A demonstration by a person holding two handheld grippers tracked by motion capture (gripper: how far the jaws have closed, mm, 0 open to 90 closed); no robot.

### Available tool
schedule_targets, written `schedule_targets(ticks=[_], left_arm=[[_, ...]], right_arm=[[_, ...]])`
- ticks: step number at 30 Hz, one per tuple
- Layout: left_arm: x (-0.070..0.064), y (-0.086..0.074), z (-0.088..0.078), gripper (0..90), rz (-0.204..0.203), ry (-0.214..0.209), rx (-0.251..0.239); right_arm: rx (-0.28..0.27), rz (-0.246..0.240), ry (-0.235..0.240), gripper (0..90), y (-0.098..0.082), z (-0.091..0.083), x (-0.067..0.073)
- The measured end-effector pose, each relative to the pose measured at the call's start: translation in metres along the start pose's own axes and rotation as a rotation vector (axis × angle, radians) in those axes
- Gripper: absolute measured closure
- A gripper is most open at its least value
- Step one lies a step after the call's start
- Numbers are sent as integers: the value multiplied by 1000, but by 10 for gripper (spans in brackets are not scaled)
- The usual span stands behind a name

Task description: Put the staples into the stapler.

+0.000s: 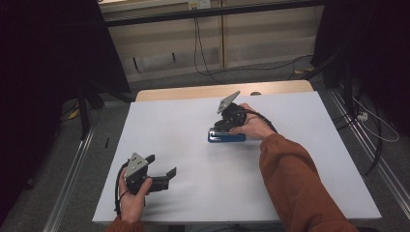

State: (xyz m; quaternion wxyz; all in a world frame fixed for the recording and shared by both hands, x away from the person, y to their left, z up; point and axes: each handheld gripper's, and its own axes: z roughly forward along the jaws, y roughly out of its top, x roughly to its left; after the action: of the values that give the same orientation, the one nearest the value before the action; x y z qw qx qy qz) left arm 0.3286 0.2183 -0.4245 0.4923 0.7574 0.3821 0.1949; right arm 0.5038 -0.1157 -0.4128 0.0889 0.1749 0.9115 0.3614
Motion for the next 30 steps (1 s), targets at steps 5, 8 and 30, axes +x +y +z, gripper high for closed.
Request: schedule_targets(ticks=[5,8,30], left_arm=[[0,0,0,45,2,-4,2],[0,0,0,45,2,-5,3],[0,0,0,45,4,-8,2]], right_arm=[[22,-3,17,788,-1,1,-3],[21,-11,20,789,0,2,-3],[36,-61,39,789,0,4,-5]])
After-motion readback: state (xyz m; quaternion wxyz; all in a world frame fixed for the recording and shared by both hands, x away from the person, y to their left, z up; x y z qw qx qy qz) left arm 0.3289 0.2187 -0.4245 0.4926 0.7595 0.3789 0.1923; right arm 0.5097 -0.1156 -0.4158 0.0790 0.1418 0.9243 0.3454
